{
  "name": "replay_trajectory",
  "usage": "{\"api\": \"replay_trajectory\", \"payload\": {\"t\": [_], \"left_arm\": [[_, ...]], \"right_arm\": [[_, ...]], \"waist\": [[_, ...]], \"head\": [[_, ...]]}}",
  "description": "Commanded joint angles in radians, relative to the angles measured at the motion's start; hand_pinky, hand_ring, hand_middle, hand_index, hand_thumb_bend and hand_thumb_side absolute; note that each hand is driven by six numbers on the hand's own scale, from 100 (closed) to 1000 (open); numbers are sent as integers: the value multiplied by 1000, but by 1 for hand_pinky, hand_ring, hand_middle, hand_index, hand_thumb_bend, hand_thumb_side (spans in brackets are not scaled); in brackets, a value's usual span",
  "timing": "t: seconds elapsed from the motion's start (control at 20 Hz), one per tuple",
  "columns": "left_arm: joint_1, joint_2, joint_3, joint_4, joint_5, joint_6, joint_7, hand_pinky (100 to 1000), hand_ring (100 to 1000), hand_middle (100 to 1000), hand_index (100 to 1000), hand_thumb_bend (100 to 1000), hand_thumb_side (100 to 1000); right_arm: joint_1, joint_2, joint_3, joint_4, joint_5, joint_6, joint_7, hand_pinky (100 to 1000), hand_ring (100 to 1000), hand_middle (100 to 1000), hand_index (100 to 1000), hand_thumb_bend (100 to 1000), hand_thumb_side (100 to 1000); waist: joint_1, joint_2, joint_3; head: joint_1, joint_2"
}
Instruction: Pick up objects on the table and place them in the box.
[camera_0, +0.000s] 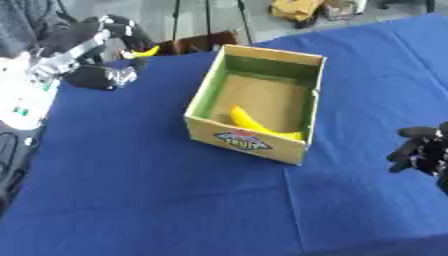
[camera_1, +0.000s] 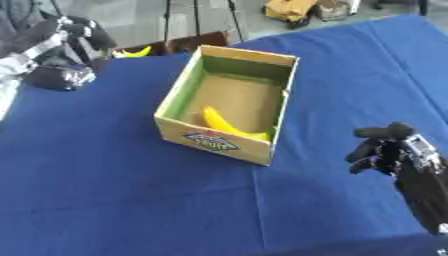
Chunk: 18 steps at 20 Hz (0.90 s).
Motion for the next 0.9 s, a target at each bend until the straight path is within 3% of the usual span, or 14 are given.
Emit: {"api": "replay_trajectory", "payload": {"t": [0.05, 0.3, 0.6, 0.9], "left_arm": [[46, -15, 70, -12, 55, 48, 55, 580, 615, 634, 771, 100, 755], [178, -62, 89, -82, 63, 128, 104, 578, 614, 633, 772, 100, 774], [346, -90, 103, -247, 77, 187, 122, 572, 609, 628, 771, 100, 792], [397, -135, 119, -321, 88, 251, 126, 568, 606, 625, 770, 100, 763]], "right_arm": [[-2, -6, -16, -16, 6, -3, -12, 554, 610, 514, 756, 100, 1000], [2, -5, -16, -16, 7, -3, -13, 554, 609, 514, 756, 100, 1000], [4, -2, -8, -14, 3, 0, -6, 554, 609, 514, 756, 100, 1000], [4, -1, -6, -13, -1, 1, -3, 554, 608, 514, 756, 100, 1000]], "waist": [[-7, -9, 11], [-12, -13, 30], [-16, -25, 20], [-17, -30, 24]], "head": [[-14, -17], [-13, -11], [3, 2], [3, 7]]}}
